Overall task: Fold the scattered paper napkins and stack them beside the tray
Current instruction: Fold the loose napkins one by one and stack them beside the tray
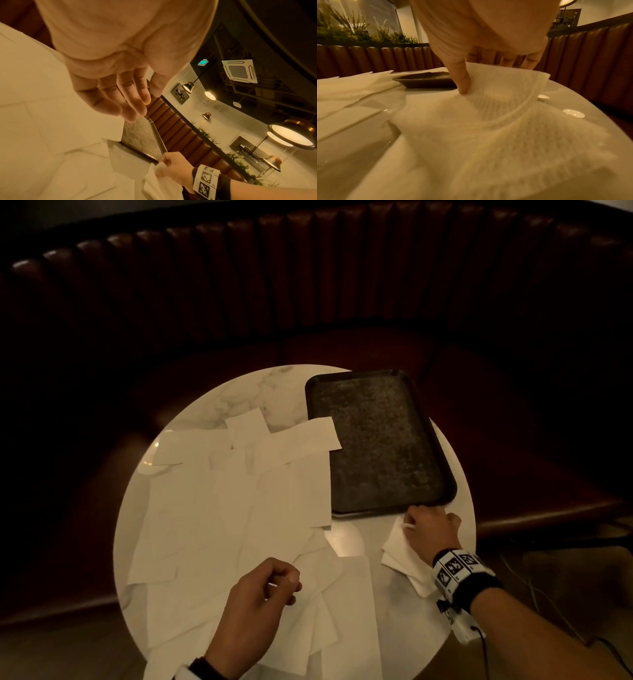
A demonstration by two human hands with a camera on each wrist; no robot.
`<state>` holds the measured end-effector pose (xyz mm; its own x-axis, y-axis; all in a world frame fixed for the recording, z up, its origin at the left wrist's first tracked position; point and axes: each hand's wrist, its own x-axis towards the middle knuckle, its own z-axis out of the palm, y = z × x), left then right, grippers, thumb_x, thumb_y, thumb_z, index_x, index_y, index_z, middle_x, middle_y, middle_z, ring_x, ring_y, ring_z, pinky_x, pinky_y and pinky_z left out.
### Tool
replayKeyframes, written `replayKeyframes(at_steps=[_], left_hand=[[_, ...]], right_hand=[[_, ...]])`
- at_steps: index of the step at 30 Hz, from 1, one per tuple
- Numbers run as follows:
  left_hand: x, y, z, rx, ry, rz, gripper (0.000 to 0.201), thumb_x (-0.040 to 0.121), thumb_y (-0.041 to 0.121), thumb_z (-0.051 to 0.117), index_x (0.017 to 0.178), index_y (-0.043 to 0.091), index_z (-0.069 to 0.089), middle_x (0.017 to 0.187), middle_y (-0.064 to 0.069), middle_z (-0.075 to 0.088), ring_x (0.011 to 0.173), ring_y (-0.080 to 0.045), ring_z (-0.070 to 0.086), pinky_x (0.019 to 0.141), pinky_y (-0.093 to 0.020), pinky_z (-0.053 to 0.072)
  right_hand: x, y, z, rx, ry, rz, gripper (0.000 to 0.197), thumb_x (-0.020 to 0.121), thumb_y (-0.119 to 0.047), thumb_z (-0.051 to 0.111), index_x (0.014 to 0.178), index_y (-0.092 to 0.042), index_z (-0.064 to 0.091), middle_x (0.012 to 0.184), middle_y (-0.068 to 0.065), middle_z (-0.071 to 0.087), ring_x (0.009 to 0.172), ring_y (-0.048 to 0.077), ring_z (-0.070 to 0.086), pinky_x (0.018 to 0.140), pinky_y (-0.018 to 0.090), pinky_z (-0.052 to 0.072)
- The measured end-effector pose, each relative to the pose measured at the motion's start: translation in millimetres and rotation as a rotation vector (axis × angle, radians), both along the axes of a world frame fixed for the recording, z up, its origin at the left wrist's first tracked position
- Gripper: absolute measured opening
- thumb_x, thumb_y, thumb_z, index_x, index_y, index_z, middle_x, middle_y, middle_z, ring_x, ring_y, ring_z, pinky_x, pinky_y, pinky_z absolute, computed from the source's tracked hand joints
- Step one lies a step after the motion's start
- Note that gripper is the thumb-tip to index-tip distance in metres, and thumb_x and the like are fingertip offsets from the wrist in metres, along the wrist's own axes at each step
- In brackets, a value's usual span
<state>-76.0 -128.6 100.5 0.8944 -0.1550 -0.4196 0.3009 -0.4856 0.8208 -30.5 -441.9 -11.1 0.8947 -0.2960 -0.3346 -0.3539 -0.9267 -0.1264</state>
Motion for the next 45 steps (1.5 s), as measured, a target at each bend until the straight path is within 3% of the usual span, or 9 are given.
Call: replayKeyframes(at_steps=[4,9,12,17,24,28,34,40,45], left_hand=[[3,11,1,0.019,0.005,0.030,0.012,0.096,0.021,0.058,0.089,0.021,0.067,0.087,0.004,0.074,0.073,-0.010,0.070,0.068,-0.028,0.052],[2,21,0,0.016,0.021,0.037,0.012,0.096,0.021,0.058,0.089,0.020,0.068,0.088,0.002,0.074,0.073,-0.012,0.070,0.069,-0.030,0.052],[2,24,-1,0.008,0.020,0.043,0.012,0.096,0.020,0.058,0.089,0.019,0.068,0.087,0.001,0.075,0.073,-0.012,0.070,0.069,-0.033,0.052],[0,27,-4,0.007,0.033,0.051,0.013,0.096,0.018,0.058,0.089,0.017,0.068,0.088,0.000,0.075,0.071,-0.012,0.070,0.069,-0.036,0.052],[0,33,-7,0.021,0.036,0.047,0.014,0.096,0.018,0.057,0.088,0.019,0.068,0.088,0.002,0.075,0.071,-0.011,0.070,0.069,-0.032,0.051],[1,37,-4,0.007,0.023,0.072,0.014,0.096,0.018,0.057,0.089,0.017,0.069,0.086,0.002,0.075,0.071,-0.012,0.069,0.067,-0.033,0.051],[-1,39,-9,0.020,0.043,0.083,0.014,0.096,0.016,0.057,0.088,0.016,0.069,0.086,0.000,0.075,0.071,-0.013,0.070,0.067,-0.034,0.051],[3,41,-14,0.082,0.019,0.048,0.014,0.096,0.022,0.057,0.087,0.022,0.067,0.086,0.006,0.074,0.071,-0.009,0.069,0.066,-0.024,0.050],[0,56,-14,0.086,0.013,0.086,0.013,0.096,0.023,0.057,0.087,0.022,0.067,0.086,0.004,0.074,0.072,-0.009,0.069,0.063,-0.018,0.048]], right_hand=[[-2,-1,6,0.121,-0.033,-0.028,0.011,0.087,-0.020,0.057,0.084,-0.030,0.053,0.088,-0.007,0.059,0.100,0.021,0.057,0.090,0.037,0.033],[-8,-11,39,0.515,-0.155,-0.146,0.008,0.083,-0.015,0.067,0.083,-0.021,0.061,0.079,-0.006,0.062,0.076,0.010,0.057,0.064,0.021,0.040],[-13,-30,51,0.587,-0.186,-0.200,0.015,0.079,-0.014,0.074,0.084,-0.022,0.062,0.084,-0.007,0.064,0.080,0.011,0.058,0.072,0.028,0.045],[-28,-56,30,0.702,-0.166,-0.498,0.024,0.073,-0.003,0.079,0.081,-0.019,0.063,0.090,0.013,0.067,0.087,0.031,0.064,0.082,0.042,0.053],[-33,-39,0,0.421,-0.137,-0.476,0.010,0.082,-0.013,0.071,0.081,-0.016,0.062,0.089,0.007,0.064,0.094,0.029,0.061,0.081,0.028,0.043],[-45,-35,23,0.404,-0.159,-0.380,0.006,0.086,-0.017,0.067,0.081,-0.018,0.064,0.093,0.004,0.064,0.089,0.022,0.059,0.083,0.032,0.045],[-44,-31,55,0.425,0.053,-0.113,0.001,0.084,-0.023,0.069,0.085,-0.024,0.069,0.090,-0.008,0.063,0.088,0.009,0.056,0.079,0.027,0.042],[-16,-23,19,0.288,0.028,-0.150,0.005,0.087,-0.014,0.061,0.086,-0.014,0.066,0.098,0.009,0.066,0.094,0.027,0.059,0.081,0.030,0.043],[-23,4,7,0.036,-0.056,-0.159,0.032,0.087,-0.019,0.061,0.118,-0.015,0.056,0.125,0.015,0.049,0.111,0.035,0.046,0.093,0.046,0.043]])
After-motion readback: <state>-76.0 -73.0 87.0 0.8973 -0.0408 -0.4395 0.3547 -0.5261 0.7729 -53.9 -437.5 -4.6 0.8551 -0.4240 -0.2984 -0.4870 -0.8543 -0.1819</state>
